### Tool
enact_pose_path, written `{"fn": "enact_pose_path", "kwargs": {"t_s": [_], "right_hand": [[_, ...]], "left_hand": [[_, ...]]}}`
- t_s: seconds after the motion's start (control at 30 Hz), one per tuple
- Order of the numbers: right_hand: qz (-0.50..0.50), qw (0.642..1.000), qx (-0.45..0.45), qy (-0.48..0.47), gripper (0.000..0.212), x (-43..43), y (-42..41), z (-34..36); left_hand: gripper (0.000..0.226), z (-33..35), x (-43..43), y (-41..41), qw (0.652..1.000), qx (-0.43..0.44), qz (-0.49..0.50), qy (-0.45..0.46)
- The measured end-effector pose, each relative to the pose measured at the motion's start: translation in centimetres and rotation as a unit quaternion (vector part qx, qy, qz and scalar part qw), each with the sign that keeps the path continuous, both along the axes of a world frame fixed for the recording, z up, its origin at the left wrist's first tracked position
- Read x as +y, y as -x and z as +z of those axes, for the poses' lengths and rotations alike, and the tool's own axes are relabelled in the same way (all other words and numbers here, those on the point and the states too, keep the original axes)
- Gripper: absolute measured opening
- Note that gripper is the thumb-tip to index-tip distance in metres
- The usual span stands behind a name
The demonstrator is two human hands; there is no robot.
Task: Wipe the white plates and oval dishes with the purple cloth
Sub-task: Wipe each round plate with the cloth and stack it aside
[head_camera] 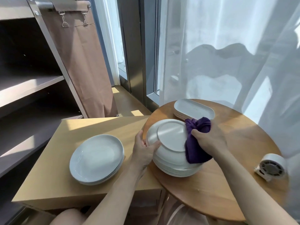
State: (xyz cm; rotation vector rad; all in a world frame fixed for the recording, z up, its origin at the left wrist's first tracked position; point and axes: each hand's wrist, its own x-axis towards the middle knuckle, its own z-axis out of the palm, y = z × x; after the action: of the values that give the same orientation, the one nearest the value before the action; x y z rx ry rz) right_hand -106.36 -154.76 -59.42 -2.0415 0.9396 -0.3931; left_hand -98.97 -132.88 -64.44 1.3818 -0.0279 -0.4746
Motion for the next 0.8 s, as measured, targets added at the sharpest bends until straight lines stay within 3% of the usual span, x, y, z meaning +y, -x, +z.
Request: {"fn": "enact_pose_path", "kwargs": {"t_s": [0.13,0.23,0.4,0.5,0.6,0.67,0.8], "right_hand": [[0.001,0.997,-0.059,0.044,0.045,3.6,3.4,-1.1],[0.066,0.987,-0.039,0.144,0.05,6.0,4.5,-1.2],[0.217,0.914,0.082,0.332,0.044,7.0,3.0,1.9],[0.295,0.897,0.106,0.313,0.044,7.3,0.3,3.6],[0.327,0.894,0.101,0.29,0.062,8.0,-2.9,3.5],[0.314,0.895,0.097,0.303,0.068,7.9,-4.9,3.0],[0.247,0.905,0.067,0.339,0.059,6.0,-7.0,1.8]], "left_hand": [[0.079,0.3,-0.1,0.1,0.999,-0.015,-0.008,-0.031],[0.053,0.7,0.0,0.0,0.998,-0.031,-0.009,-0.048],[0.05,1.0,0.3,-0.3,0.997,-0.031,-0.023,-0.06],[0.048,0.8,0.4,-0.3,0.997,-0.035,-0.03,-0.061],[0.047,0.9,0.8,-0.1,0.997,-0.037,-0.042,-0.061],[0.051,0.9,0.9,-0.1,0.997,-0.032,-0.042,-0.058],[0.044,0.6,0.8,-0.2,0.997,-0.031,-0.035,-0.062]]}}
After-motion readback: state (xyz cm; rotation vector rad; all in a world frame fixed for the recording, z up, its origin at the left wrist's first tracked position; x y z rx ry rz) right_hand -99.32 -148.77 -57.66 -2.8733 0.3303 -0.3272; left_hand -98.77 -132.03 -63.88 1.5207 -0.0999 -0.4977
